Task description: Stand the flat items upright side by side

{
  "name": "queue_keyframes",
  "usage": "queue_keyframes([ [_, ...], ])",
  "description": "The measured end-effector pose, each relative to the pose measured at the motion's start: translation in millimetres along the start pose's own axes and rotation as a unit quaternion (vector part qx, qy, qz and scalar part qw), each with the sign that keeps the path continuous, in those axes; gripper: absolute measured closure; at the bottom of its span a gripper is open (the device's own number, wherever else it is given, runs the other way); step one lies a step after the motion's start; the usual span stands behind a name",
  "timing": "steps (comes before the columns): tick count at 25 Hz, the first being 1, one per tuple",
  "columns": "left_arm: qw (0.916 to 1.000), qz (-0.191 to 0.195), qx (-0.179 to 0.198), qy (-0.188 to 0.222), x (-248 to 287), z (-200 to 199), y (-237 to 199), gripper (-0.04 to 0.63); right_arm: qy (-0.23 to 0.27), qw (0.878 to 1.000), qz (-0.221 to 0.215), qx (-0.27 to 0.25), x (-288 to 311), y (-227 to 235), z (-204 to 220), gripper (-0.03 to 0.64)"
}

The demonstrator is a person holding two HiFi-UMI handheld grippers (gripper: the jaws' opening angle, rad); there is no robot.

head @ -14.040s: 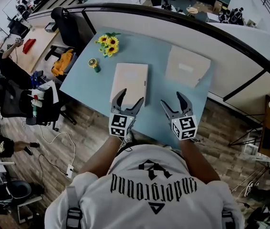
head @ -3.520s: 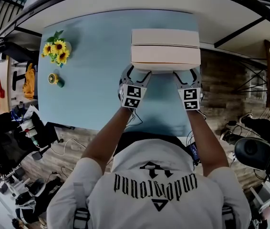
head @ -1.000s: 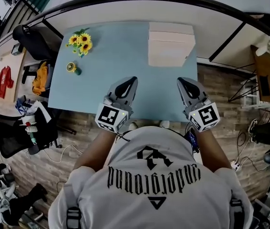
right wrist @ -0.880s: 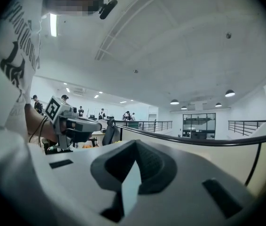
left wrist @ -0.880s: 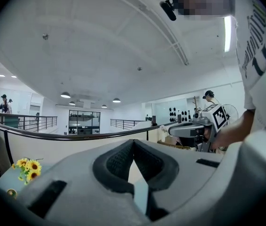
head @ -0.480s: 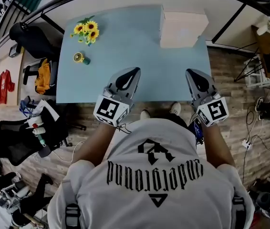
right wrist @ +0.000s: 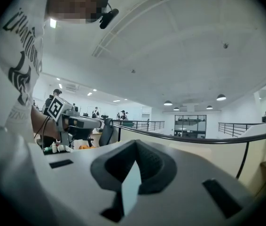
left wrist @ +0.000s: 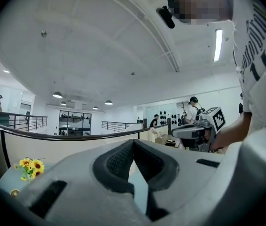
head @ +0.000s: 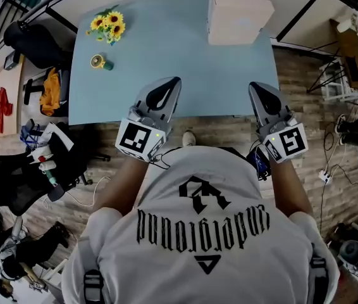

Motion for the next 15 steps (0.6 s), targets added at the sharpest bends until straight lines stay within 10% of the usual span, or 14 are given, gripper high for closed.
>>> queue_keyframes([
  [15, 0.9989, -0.042, -0.001, 0.021, 15, 1, 115, 0.595, 0.017, 0.999, -0.031, -0.008, -109, 15, 14, 0.612],
])
Point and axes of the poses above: the fingertips, and each gripper's own axes: x forward along the fingers, y to its right, z out of its underside, the point moved 1 cm from there along -x, backward along the fingers, and after that the axes turned 5 degrees about -x, right-handed, at the moved point
